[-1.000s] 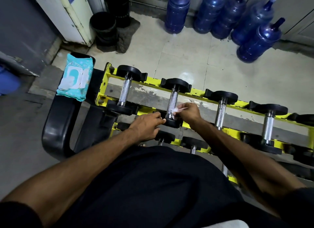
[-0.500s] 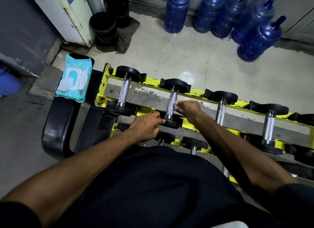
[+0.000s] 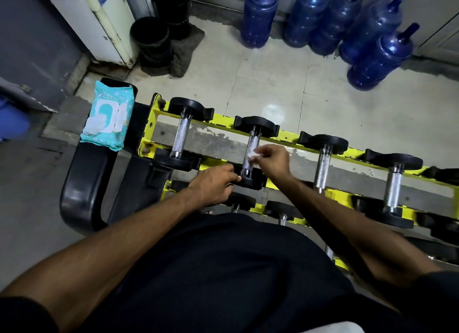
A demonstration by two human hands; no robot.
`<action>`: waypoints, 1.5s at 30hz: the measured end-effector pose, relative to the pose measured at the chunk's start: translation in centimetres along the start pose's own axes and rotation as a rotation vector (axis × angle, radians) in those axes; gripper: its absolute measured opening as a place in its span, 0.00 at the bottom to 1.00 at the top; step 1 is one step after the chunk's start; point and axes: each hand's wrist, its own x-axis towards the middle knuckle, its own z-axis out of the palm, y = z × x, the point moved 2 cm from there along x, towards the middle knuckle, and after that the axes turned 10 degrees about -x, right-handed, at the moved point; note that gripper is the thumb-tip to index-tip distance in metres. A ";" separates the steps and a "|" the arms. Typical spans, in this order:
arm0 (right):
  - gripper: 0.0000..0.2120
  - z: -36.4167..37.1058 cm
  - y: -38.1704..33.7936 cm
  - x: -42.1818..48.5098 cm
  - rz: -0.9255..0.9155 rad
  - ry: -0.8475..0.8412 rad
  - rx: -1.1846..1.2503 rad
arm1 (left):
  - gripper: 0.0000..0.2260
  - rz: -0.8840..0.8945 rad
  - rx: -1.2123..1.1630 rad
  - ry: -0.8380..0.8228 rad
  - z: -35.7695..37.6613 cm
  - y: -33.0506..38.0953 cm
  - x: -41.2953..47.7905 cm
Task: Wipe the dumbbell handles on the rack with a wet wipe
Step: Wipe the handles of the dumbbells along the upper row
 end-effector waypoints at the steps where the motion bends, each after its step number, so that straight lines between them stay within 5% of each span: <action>1: 0.07 0.0 -0.1 -0.5 -0.231 -0.060 -0.208 | 0.16 -0.002 -0.005 -0.003 0.0 -0.1 0.0; 4: 0.10 0.3 -0.4 -0.6 -0.663 -0.227 -0.590 | 0.16 -0.009 -0.014 -0.008 -0.1 -0.1 0.0; 9: 0.09 0.8 -2.8 1.9 -0.573 -0.060 -0.766 | 0.15 -0.012 -0.015 0.000 0.1 0.0 0.0; 15: 0.07 3.0 -6.1 2.4 -0.616 -0.581 -1.131 | 0.15 0.011 -0.003 -0.025 0.0 -0.1 -0.2; 20: 0.08 2.8 -8.6 2.6 -0.632 -0.426 -1.308 | 0.12 0.019 0.018 -0.025 0.2 -0.1 -0.4; 25: 0.07 4.4 -8.2 0.9 -0.685 -0.731 -1.316 | 0.08 0.013 0.010 -0.014 0.2 -0.3 -0.4; 35: 0.05 0.2 -3.3 -0.1 -0.420 -0.286 -0.789 | 0.17 0.008 -0.047 -0.007 0.2 0.0 -0.4; 37: 0.03 -0.1 -1.6 -1.1 -0.251 -0.230 -0.602 | 0.16 0.012 -0.050 -0.003 0.1 -0.1 -0.2; 41: 0.07 1.5 2.9 1.0 0.386 -0.098 0.014 | 0.17 0.016 -0.043 -0.013 0.1 -0.1 -0.3; 45: 0.09 3.4 4.2 2.7 0.576 -0.111 0.263 | 0.18 0.012 -0.050 -0.035 0.1 -0.1 -0.6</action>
